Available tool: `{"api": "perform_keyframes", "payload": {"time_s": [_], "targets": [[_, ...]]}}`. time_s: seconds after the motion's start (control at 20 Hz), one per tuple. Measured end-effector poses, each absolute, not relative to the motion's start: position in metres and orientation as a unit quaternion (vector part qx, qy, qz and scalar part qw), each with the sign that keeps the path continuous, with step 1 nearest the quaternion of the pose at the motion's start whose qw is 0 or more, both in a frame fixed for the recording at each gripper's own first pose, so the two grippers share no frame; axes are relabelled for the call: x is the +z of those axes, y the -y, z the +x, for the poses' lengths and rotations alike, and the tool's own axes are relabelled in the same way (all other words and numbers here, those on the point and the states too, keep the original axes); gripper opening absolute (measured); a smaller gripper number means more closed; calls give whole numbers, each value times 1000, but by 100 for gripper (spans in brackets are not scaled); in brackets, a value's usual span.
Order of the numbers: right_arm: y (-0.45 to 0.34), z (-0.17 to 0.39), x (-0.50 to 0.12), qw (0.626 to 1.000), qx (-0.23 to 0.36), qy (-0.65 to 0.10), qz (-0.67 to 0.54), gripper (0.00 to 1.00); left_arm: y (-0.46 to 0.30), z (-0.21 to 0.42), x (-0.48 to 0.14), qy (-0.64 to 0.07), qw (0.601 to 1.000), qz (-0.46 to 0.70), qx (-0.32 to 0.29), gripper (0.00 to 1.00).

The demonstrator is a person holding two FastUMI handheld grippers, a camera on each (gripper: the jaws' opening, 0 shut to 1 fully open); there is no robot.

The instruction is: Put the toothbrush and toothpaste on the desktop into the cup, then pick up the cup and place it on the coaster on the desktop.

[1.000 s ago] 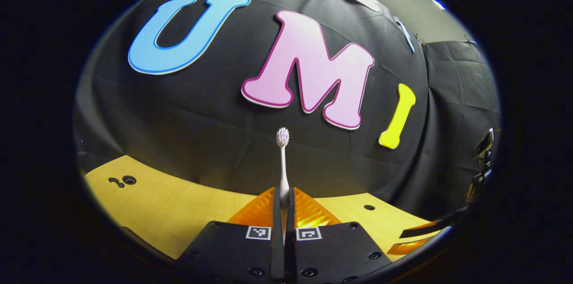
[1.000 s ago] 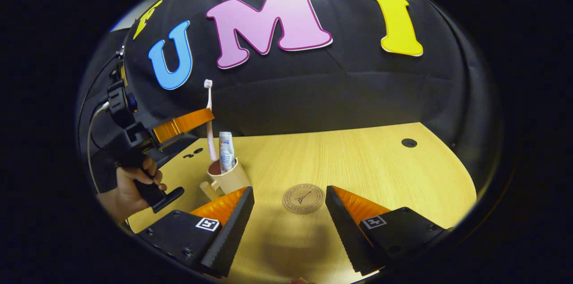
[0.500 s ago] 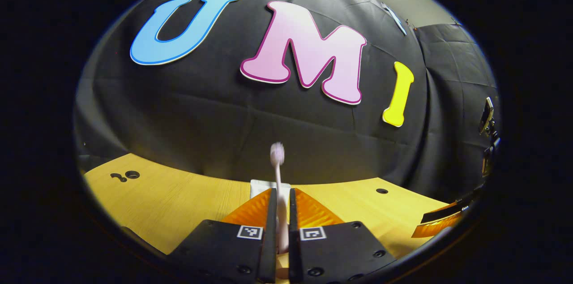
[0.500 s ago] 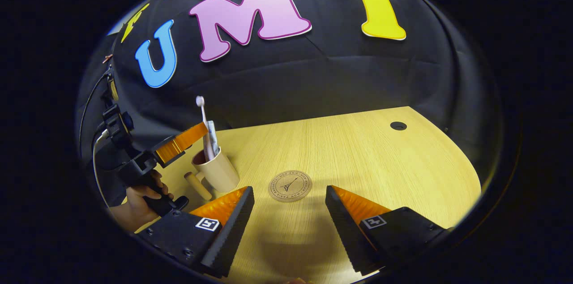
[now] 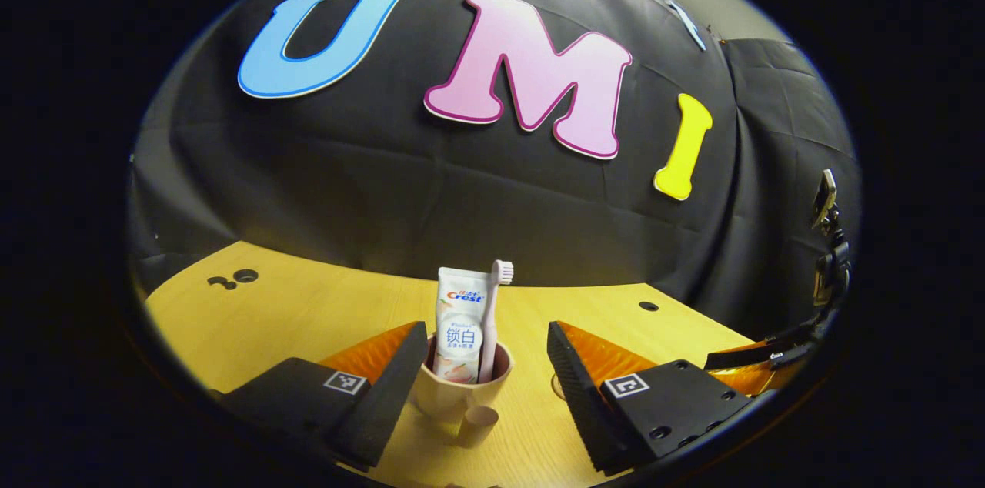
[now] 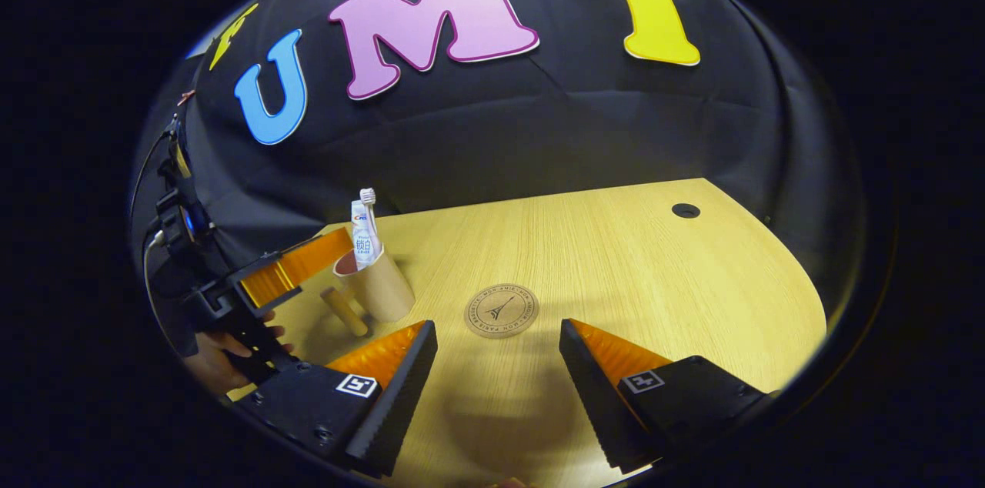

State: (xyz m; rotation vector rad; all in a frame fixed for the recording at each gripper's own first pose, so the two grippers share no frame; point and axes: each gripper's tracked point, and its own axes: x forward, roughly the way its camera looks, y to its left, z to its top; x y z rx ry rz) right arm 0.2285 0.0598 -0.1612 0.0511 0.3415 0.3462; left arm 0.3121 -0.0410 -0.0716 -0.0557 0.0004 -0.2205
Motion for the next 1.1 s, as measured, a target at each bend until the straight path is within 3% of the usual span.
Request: {"api": "perform_keyframes", "payload": {"time_s": [0.45, 0.8, 1.1], "targets": [[-36, 214, -144, 971, 155, -177, 39, 98, 20, 284, -76, -140, 988, -32, -60, 97], [-7, 205, -134, 972, 139, -180, 51, 98, 23, 273, -128, -333, 942, 10, -48, 96], [24, 189, -135, 971, 129, -188, 65, 98, 23, 282, -145, -418, 905, 65, -39, 94]]}}
